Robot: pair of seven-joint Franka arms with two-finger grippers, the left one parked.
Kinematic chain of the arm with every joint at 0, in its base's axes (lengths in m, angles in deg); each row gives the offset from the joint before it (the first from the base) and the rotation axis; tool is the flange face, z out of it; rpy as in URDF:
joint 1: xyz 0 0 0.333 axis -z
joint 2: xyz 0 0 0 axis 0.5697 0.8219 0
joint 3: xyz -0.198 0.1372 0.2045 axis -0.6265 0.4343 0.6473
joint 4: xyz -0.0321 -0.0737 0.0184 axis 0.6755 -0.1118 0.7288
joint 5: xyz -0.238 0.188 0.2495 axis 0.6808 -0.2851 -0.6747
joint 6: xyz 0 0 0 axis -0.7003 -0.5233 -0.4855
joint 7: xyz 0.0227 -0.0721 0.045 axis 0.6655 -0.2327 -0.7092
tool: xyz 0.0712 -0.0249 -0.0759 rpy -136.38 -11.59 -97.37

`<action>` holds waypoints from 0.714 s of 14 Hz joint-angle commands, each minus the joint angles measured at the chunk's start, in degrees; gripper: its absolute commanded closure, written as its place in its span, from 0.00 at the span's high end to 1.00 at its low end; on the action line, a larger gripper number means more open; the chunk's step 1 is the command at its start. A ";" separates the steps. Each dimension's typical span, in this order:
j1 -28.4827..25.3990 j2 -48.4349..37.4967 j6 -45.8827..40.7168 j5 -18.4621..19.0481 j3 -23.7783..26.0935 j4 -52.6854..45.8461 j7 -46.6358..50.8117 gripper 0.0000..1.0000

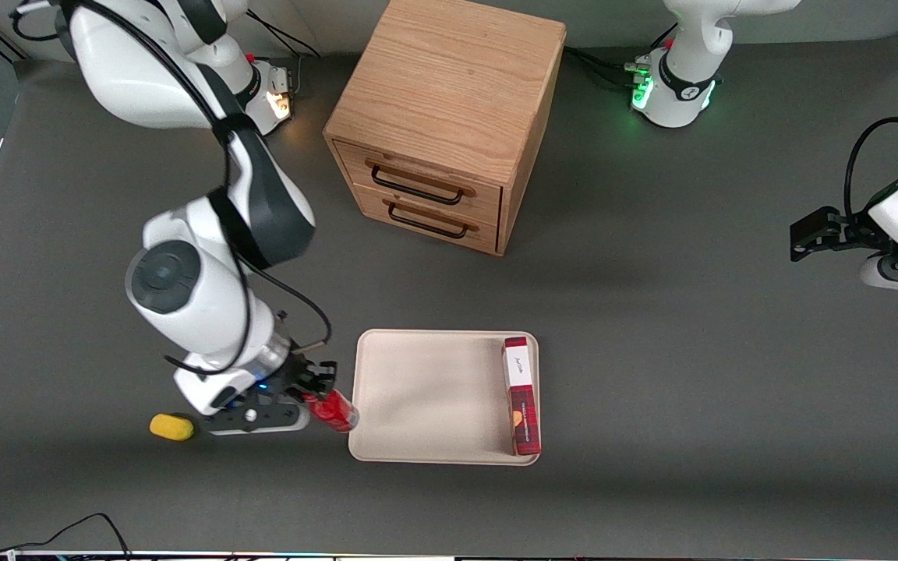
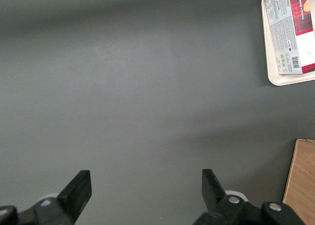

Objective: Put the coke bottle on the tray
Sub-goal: 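Stand the bottle upright on the tray beside the box and open the right gripper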

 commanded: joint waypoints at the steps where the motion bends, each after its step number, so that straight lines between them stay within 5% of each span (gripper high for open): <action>1: -1.25 4.21 3.12 0.71 -0.66 -3.09 0.19 0.00; 10: -2.56 8.35 6.20 0.79 -0.48 -2.82 0.98 0.00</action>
